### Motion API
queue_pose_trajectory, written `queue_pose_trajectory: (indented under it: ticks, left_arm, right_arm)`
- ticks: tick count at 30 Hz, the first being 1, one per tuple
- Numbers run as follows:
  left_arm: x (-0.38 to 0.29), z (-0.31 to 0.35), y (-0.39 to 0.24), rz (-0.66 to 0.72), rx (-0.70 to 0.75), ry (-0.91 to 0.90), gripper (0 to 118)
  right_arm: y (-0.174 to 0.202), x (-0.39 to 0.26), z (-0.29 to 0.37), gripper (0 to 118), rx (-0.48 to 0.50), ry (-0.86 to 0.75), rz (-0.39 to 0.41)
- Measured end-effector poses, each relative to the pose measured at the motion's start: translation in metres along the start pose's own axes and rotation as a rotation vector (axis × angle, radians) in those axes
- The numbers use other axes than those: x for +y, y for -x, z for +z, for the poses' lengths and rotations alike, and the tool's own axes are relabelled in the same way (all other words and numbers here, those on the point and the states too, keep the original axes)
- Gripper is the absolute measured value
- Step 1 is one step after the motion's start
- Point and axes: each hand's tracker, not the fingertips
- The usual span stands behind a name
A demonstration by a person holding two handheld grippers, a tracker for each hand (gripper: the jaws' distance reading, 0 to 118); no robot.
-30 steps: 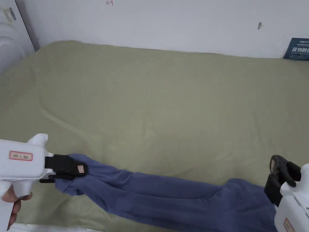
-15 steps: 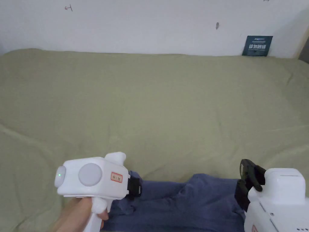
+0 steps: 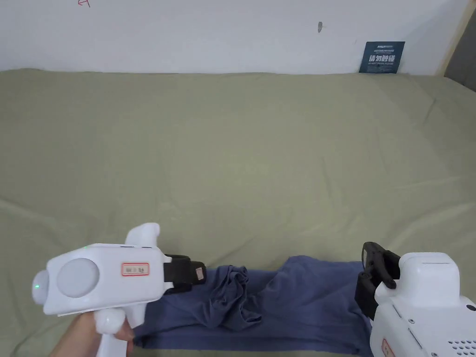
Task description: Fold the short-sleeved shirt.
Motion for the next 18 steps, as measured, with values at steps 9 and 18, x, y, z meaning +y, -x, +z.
queue_pose_trajectory:
  ticks: [9, 18]
  left_arm:
    - [-0.01, -0.08, 0.015, 0.053, 0.004, 0.202, 0]
    - [-0.04, -0.121, -0.009, 0.065, -0.059, 0.236, 0]
  right_arm:
    - [0.003, -0.005, -0.005, 0, 0.013, 0.028, -0.01]
    - [-0.009, -0.012, -0.012, 0, -0.018, 0.079, -0.005]
